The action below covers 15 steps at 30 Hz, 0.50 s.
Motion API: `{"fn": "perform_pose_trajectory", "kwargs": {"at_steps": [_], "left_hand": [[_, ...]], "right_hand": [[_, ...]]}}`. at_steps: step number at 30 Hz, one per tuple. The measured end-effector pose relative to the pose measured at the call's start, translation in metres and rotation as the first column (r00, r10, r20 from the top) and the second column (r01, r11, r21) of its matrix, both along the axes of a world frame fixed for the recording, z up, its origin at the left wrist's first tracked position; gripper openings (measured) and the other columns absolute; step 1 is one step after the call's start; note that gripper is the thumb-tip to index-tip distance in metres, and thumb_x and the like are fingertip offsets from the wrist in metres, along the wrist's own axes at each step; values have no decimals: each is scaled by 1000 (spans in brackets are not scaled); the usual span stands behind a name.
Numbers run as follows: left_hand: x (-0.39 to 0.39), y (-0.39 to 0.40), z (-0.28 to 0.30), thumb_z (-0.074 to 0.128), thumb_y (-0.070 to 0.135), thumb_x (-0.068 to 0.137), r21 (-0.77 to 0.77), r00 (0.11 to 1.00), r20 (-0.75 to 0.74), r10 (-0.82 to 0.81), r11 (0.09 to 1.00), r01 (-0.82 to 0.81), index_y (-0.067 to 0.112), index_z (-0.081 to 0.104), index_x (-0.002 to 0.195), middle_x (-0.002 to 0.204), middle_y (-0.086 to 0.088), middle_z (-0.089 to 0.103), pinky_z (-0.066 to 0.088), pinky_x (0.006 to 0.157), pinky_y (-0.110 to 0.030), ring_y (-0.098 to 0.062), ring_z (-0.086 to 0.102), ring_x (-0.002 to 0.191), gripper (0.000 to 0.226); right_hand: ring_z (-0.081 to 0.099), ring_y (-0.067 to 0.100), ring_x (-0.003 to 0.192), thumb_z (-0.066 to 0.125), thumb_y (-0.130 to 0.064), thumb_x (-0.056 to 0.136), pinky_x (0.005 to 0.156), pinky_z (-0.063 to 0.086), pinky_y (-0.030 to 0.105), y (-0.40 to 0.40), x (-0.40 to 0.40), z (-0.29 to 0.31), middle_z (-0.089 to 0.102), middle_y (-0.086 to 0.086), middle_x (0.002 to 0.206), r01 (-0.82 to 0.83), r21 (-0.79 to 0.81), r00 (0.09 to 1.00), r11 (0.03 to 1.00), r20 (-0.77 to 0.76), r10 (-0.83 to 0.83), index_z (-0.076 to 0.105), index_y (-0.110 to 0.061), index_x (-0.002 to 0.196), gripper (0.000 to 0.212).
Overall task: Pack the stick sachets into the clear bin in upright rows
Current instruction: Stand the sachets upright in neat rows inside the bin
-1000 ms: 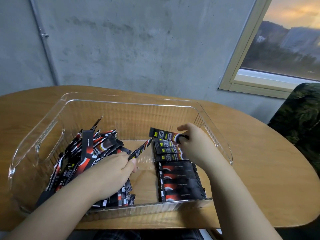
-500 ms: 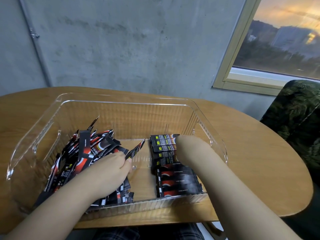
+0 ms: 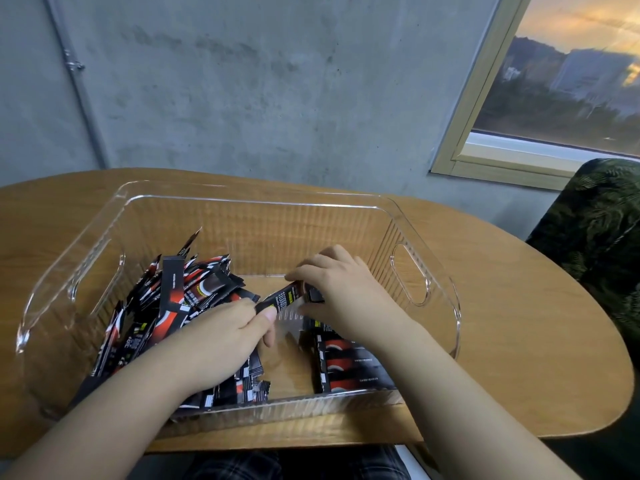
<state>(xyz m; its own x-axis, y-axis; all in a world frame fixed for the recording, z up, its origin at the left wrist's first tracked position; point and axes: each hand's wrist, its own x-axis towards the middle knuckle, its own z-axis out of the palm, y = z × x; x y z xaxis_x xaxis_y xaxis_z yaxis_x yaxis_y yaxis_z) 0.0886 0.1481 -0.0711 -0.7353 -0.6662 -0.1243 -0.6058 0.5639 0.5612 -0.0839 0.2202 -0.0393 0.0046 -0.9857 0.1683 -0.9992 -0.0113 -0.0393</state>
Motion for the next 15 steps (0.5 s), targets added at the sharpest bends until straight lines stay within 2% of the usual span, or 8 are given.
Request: {"fn": "perform_pose_trajectory", "kwargs": {"at_steps": [3,5,8,11,13,15], "left_hand": [[0,2,1,18,52,98,33,999,-36,6,999,-5,30,64,84,100,6,59,43,92,-34,-7,56,95,52],[-1,3,4,11,58,93,33,999,-46,5,999,-3,33,62,89,103,12,58,40,93,-30,-4,54,99,58],[-1,3,4,2,64,81,-3,999,-32,-35,999,35,32,57,99,104,20,55,36,89,-25,-1,49,104,66],[-1,3,2,2,65,77,-45,997,-21,-73,996,72,30,55,103,105,19,54,36,90,-24,0,48,105,70],[-1,2,0,2,64,78,-57,997,-20,-78,995,77,28,55,102,105,18,54,36,93,-24,0,48,105,68],[0,1,-2,2,65,77,-65,996,-27,-86,994,84,27,54,101,104,16,55,37,94,-26,-1,49,103,68]], "right_hand": [[47,16,112,57,-25,92,99,26,36,-2,4,-2,58,-7,114,-80,44,996,996,31,78,56,-24,121,29],[50,18,111,50,-21,95,101,32,40,-3,2,1,56,-1,113,-65,128,989,990,144,46,53,-18,119,24],[46,23,120,42,-27,100,102,36,41,-1,-8,10,50,7,128,24,199,960,980,268,-78,43,-13,132,36],[37,24,132,36,-44,99,109,31,38,6,-15,16,36,8,146,81,312,952,947,258,-166,26,-16,146,56],[46,26,120,34,-47,98,99,37,38,11,-16,17,38,9,141,116,369,948,922,237,-214,28,-17,141,52],[53,26,96,34,-44,100,84,40,38,18,-16,17,49,6,120,144,400,948,905,205,-241,35,-15,123,37]]}}
